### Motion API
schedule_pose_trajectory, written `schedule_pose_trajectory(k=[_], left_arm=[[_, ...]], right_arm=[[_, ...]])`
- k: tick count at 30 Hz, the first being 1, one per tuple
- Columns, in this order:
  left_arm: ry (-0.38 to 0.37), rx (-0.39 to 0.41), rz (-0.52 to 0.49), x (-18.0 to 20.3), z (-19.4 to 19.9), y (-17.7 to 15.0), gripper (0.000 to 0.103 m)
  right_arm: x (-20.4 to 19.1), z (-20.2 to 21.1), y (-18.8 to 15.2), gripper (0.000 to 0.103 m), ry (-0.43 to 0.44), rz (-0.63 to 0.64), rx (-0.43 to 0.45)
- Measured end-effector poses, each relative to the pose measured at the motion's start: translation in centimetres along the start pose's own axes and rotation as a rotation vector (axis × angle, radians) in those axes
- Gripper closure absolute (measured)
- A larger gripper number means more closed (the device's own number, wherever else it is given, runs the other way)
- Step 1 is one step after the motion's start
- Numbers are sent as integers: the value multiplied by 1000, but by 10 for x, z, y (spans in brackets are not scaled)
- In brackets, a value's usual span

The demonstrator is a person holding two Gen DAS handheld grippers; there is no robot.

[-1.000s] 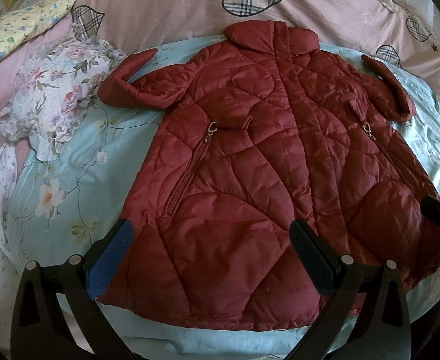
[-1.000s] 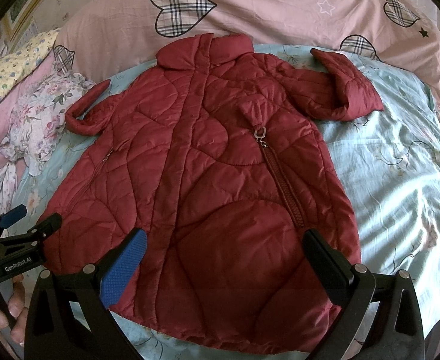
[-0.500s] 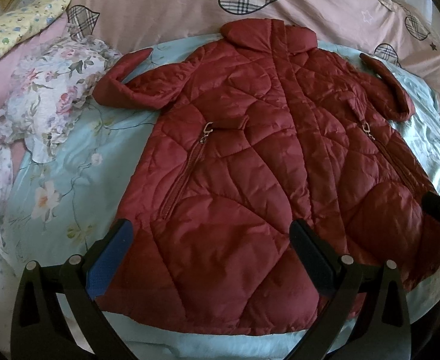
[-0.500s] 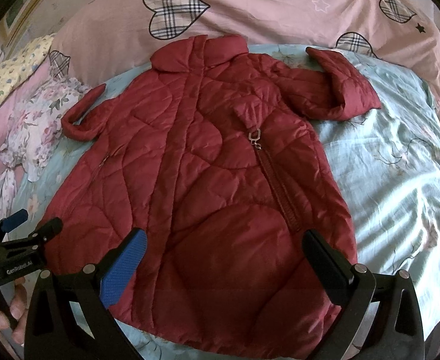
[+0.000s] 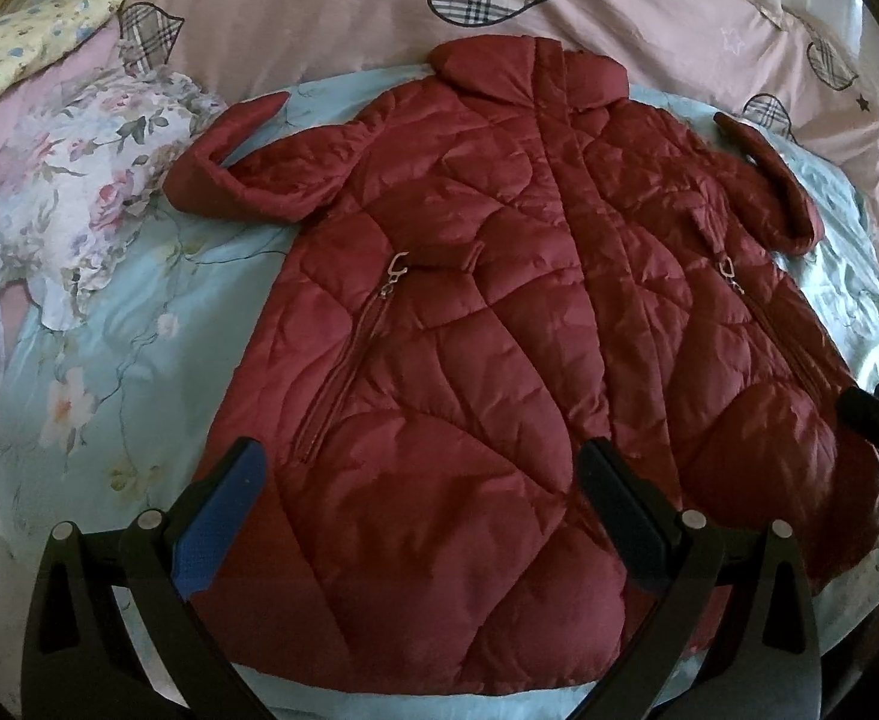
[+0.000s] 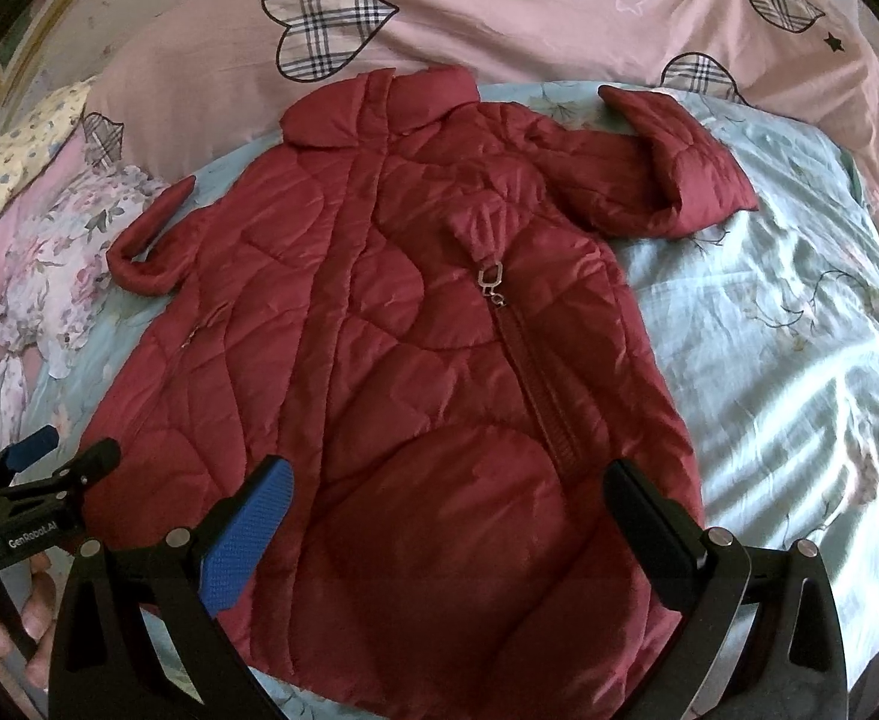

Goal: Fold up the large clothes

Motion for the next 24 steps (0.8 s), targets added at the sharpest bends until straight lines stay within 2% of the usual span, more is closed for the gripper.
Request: schedule_pose_trajectory(k=[7, 11, 18, 24], left_arm=[[-4, -4, -13, 4, -9, 9, 0], [-7, 2, -9, 3, -17, 18, 0], [13, 21, -20, 2, -33, 43, 0], [-22, 10, 19, -7, -52, 69, 0]], right_arm=[[15, -3, 14, 0, -33, -5, 21], [32, -6, 34, 0, -72, -10, 40], [78, -22, 88, 0, -145, -44, 83], [120, -49, 142, 0, -193, -70, 108]])
Point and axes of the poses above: each gripper's, at about its wrist camera, not at the fingertips, and z roughly against the way its jaws point, x to its right, y to its top, the point moved 1 cm from there along -z, roughly the way its jaws point, and after that the axes turned 1 degree about -z, right-handed, at the moved point
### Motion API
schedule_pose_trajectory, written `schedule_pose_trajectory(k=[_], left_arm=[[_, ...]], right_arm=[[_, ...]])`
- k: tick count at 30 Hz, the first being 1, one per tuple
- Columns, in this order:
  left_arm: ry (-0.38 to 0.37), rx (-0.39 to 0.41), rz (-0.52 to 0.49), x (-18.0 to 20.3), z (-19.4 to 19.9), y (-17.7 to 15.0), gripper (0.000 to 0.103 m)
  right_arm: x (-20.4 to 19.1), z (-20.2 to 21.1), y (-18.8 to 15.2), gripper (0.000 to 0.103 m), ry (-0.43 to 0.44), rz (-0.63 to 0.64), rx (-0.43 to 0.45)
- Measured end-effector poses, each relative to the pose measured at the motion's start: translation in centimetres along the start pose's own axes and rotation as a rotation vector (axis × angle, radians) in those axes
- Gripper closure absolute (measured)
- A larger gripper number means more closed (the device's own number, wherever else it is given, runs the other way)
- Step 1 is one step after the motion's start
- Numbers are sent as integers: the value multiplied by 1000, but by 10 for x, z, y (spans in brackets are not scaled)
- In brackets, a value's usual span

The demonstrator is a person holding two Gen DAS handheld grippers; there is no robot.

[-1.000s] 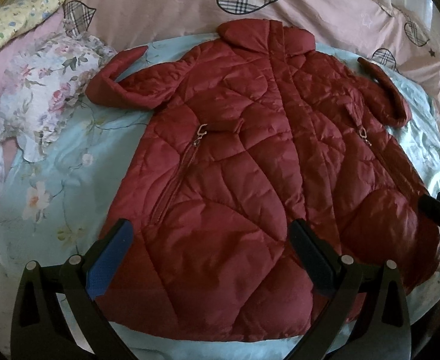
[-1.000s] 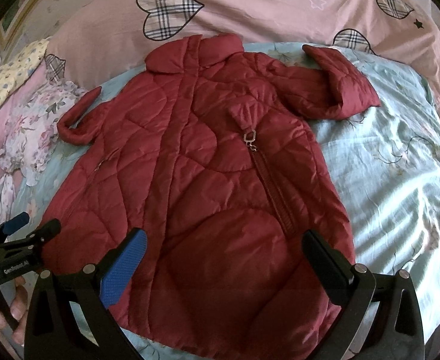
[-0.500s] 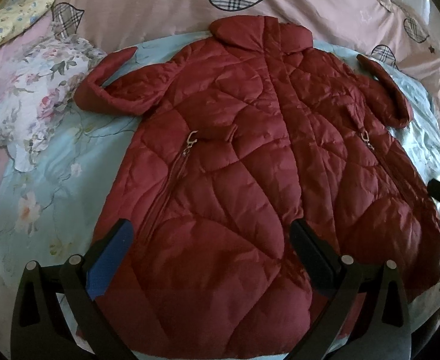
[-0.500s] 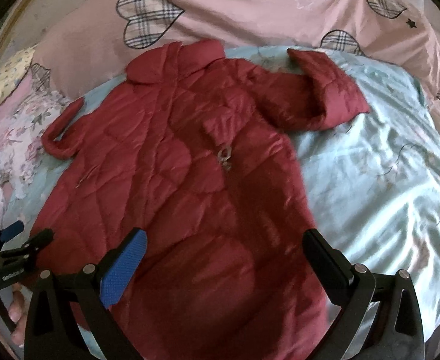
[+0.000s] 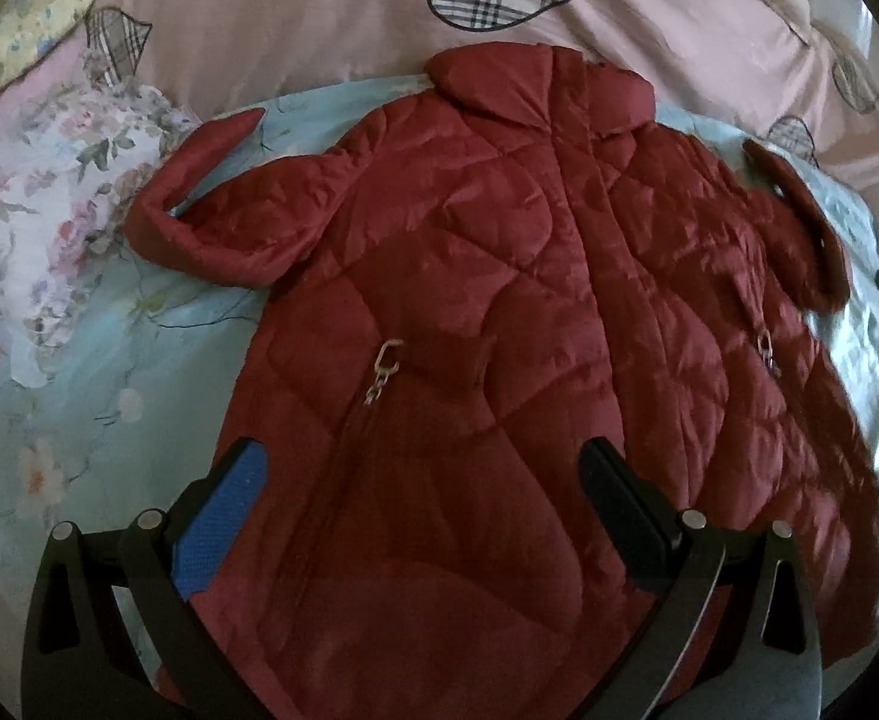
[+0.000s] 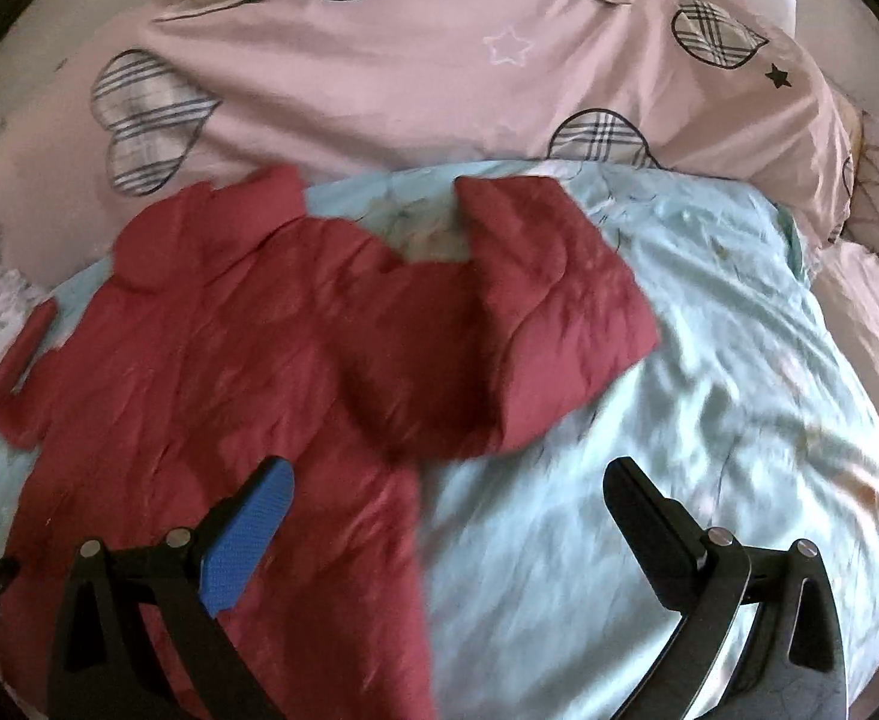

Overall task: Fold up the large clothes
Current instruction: 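Grasp the coat's side edge and sleeve with the right tool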

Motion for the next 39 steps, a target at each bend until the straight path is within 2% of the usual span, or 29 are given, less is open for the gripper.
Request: schedule_pose_trajectory(k=[3, 7, 12, 15, 19, 20, 21, 23, 25, 30, 35, 39], left_arm=[[-17, 0, 28, -4, -6, 10, 0], [-6, 9, 29, -2, -12, 18, 0], [-34, 4, 30, 2, -21, 22, 0], [-40, -1, 29, 3, -27, 24, 0], [-38, -14, 28, 4, -35, 26, 0], [-35, -14, 28, 3, -37, 27, 0], [-34, -11, 29, 3, -37, 27, 0], [-29, -10, 29, 1, -39, 28, 0], [-25, -9, 31, 1, -40, 29, 0], [-43, -12, 49, -3, -40, 27, 0], [-84, -12, 72, -9, -37, 25, 0], [-160, -41, 107, -16, -37, 24, 0]], right_arm=[[10, -33, 24, 1, -16, -15, -20], [14, -63, 53, 1, -82, 14, -2], [26, -117, 82, 8, -125, -22, -58], [33, -145, 87, 10, -150, -39, -89], [45, -164, 90, 29, -174, -57, -106], [48, -165, 90, 41, -162, -69, -105], [49, -163, 91, 49, -150, -78, -99], [49, -158, 92, 79, -120, -89, -87], [42, -150, 92, 90, -117, -72, -70], [19, -118, 89, 92, -59, -22, -11], [-23, -74, 74, 92, 83, 40, 48], [-68, -45, 53, 92, 224, 112, 65]])
Point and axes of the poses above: each gripper's, at about its wrist camera, not at the fingertips, and z roughly against the way its jaws point, x to its right, y to its top, the point moved 1 cm from there along -z, roughly the way its jaws point, and after that the axes turned 1 degree about -z, right-handed, at the moved point
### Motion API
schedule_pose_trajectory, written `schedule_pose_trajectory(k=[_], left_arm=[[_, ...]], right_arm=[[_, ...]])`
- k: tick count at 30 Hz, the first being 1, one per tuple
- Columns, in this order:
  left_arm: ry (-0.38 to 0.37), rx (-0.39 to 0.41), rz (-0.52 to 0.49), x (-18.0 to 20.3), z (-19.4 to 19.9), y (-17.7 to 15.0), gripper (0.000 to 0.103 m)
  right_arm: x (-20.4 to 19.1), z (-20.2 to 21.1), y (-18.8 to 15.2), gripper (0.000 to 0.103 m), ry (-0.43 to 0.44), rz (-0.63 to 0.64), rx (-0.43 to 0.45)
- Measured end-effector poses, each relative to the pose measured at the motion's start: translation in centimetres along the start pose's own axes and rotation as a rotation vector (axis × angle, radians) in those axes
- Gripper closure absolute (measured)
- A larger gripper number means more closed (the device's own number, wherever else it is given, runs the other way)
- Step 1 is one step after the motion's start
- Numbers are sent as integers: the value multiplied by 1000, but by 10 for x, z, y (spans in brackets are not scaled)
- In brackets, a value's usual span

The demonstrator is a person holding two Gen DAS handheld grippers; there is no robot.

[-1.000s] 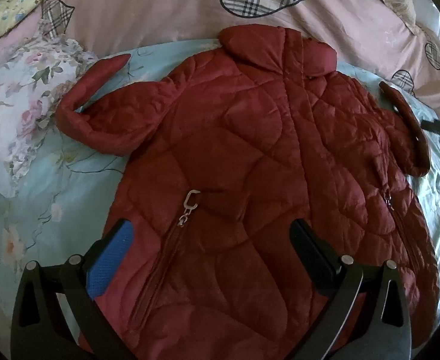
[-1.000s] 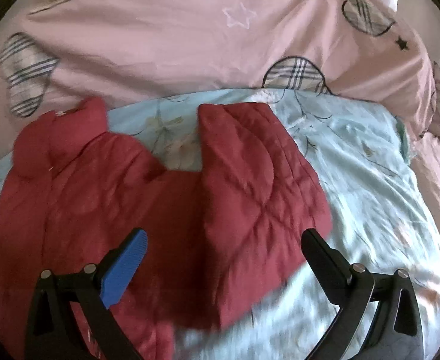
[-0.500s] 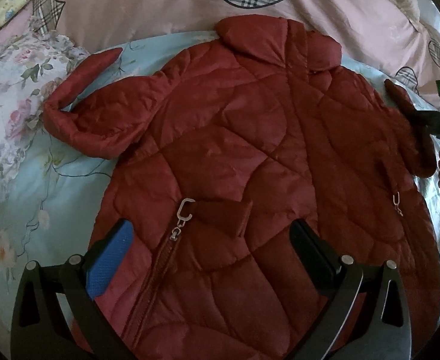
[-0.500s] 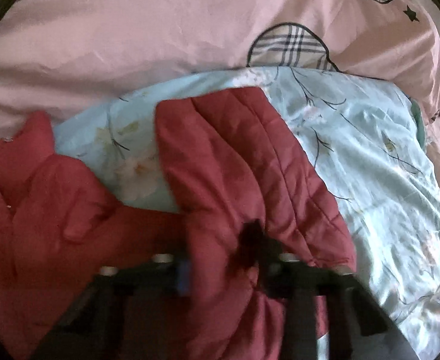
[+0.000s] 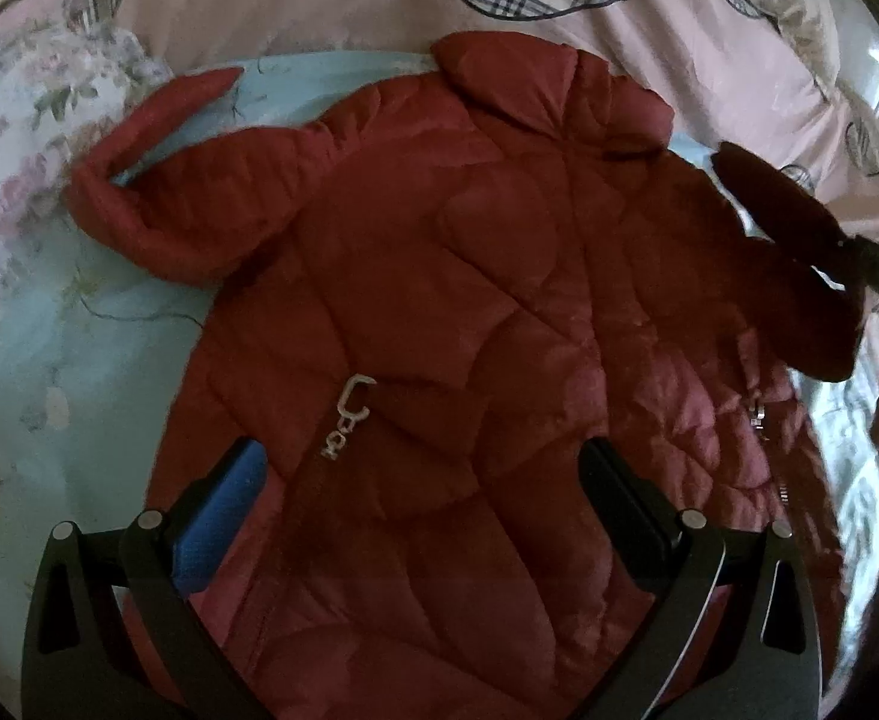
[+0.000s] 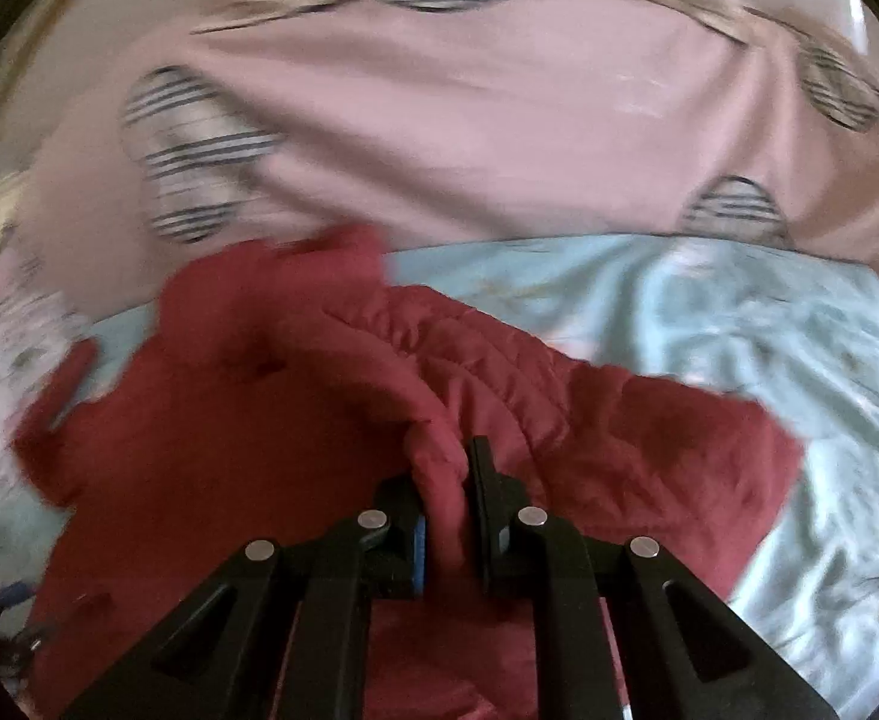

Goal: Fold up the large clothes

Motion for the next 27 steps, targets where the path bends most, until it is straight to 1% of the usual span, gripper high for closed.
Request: schedule_pose_trajectory(k=[2, 4, 7, 12, 14, 18, 19, 21, 23, 26, 27], left_arm=[[-28, -11, 12, -2, 0, -1, 0], [-75, -16, 27, -5, 1, -1, 0], [-137, -16, 46, -11, 2, 2, 0], [-231, -29, 76, -22, -1, 15, 0], [-261, -35, 94, -27, -4, 22, 0], [-306, -43, 116, -35, -12, 48, 0], [-310, -43, 117, -35, -15, 54, 0], [-317, -50, 114, -35, -22, 68, 0], [-324, -72, 114, -35, -38, 81, 0], [-324, -133, 120, -36, -75, 99, 0], [-337, -151, 125, -36, -86, 104, 2]], right_arm=[[-25, 3, -10, 92, 65, 30, -3], [-49, 1, -20, 92, 118, 69, -13], [-88, -11, -41, 92, 201, 146, -51], [-133, -39, -65, 91, 245, 256, -117], [-139, -42, -70, 91, 268, 264, -127], [-150, -49, -74, 89, 312, 287, -130], [-153, -48, -76, 87, 325, 294, -128], [-160, -50, -79, 86, 348, 320, -134], [-165, -54, -80, 86, 361, 338, -142], [-166, -59, -82, 85, 372, 345, -155], [-165, -60, -83, 85, 374, 342, -159]])
Point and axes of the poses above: each gripper's, at about its wrist camera, not at the fingertips, and z roughly against the way its jaws point, x to its right, y to its top, the point moved 1 cm from there along -z, roughly the way its jaws point, and after that the axes turned 1 degree about -z, right-handed, at the moved point
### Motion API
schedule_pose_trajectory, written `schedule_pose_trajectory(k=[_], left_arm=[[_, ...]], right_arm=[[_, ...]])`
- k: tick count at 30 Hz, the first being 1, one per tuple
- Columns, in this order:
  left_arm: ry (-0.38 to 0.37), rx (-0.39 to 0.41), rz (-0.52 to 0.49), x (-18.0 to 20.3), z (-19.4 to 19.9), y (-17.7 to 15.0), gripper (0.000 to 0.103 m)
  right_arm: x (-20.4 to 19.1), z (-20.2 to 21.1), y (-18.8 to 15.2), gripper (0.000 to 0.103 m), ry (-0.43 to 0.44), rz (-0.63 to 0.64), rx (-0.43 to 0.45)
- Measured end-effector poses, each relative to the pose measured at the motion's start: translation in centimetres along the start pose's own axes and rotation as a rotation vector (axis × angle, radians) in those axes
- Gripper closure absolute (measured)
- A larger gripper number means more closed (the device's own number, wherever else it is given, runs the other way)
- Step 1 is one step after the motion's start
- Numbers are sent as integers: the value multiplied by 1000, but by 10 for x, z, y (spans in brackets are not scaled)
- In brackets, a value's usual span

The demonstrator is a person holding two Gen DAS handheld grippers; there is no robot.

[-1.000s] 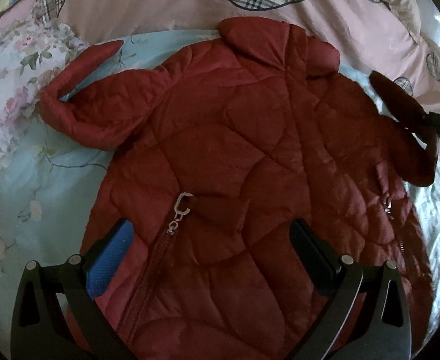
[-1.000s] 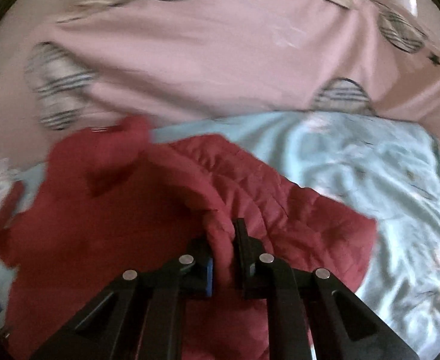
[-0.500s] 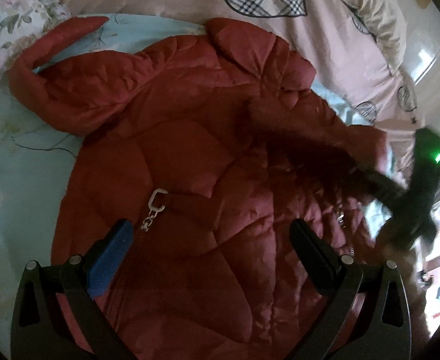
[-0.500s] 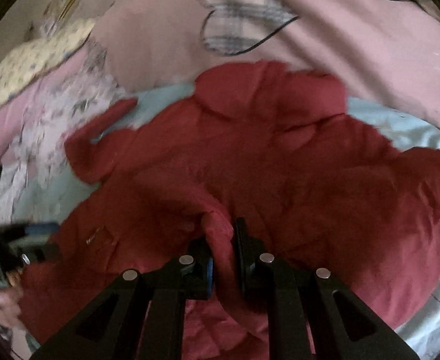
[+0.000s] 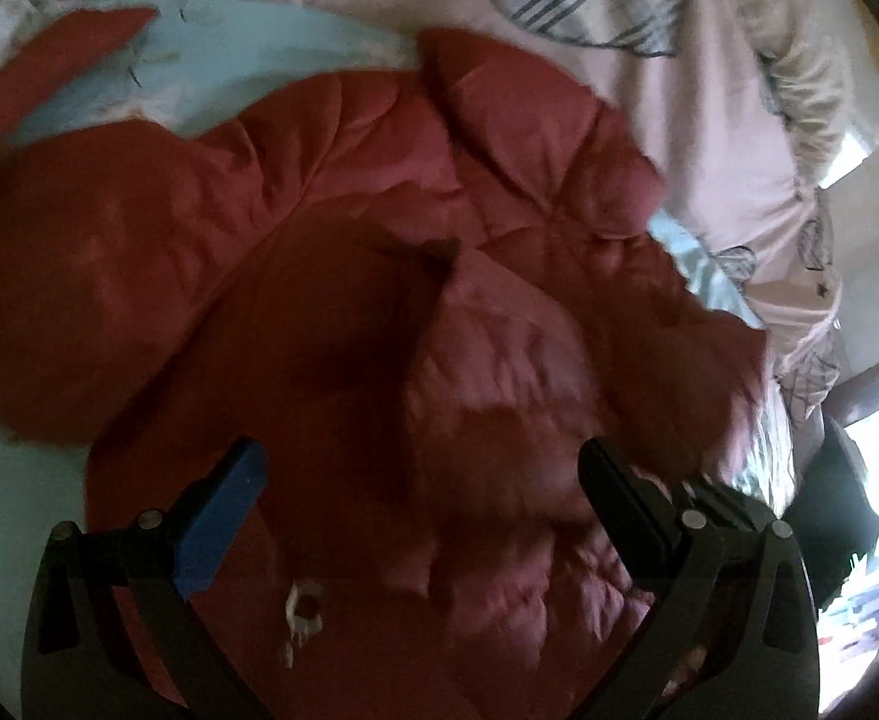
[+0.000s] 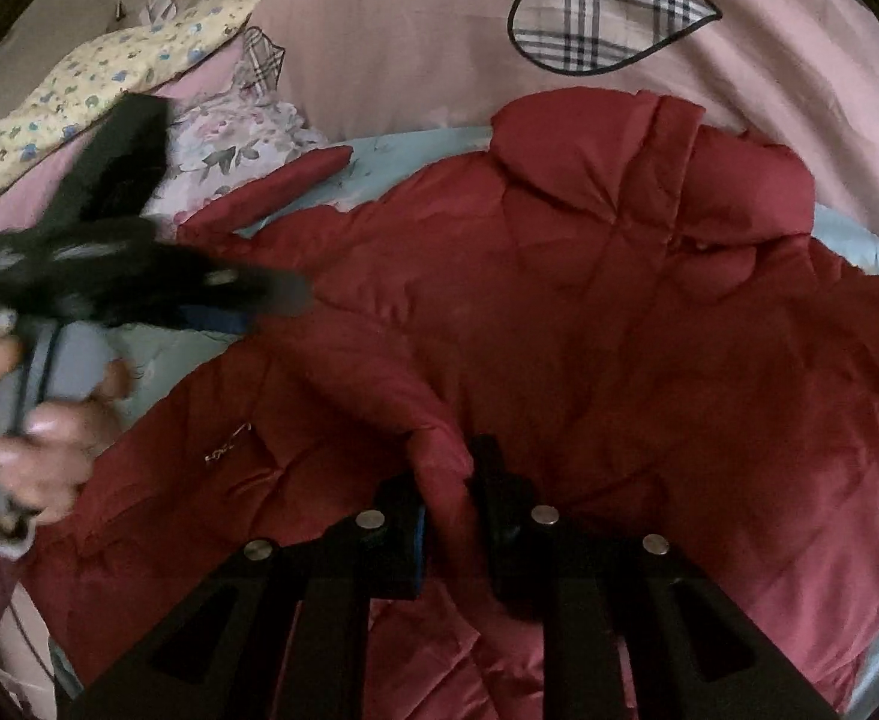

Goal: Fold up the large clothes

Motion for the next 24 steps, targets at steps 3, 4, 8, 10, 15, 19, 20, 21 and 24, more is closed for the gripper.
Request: schedule_pose_trajectory(k=[3, 4, 8, 10, 15, 19, 20, 21, 24], left_arm=[[-37, -41, 13, -4, -21, 10, 34], [-50, -43, 9, -3, -26, 12, 48], [-45, -17, -52, 10, -25, 11, 84], [21, 22, -98, 17, -17, 10, 91], [269, 161, -179, 12, 18, 4, 92], [380, 213, -201, 2, 28, 2, 92], [387, 207, -208, 1, 26, 1, 92], [409, 201, -225, 1, 21, 0, 92], [464, 205, -262, 9, 13, -2, 91]], right_arm=[[3, 2, -2, 84, 0, -3, -8], [3, 2, -1, 83, -4, -1, -11], [2, 10, -6, 52, -6, -3, -21], [3, 20, -8, 43, 2, -10, 0], [28, 64, -18, 43, -58, -102, 88], [68, 84, -14, 28, -196, -221, 150], [79, 84, -12, 28, -219, -247, 153], [88, 81, -9, 28, -228, -271, 150], [107, 59, -1, 28, -235, -316, 94]])
Point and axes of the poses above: each gripper's, at about its wrist camera, not at the fingertips, and z roughly against the way its jaws point, x to its right, y to its top, the point moved 1 cm from there along -z, roughly the way its jaws point, and after that the axes turned 1 degree about -z, right-handed, at the moved point
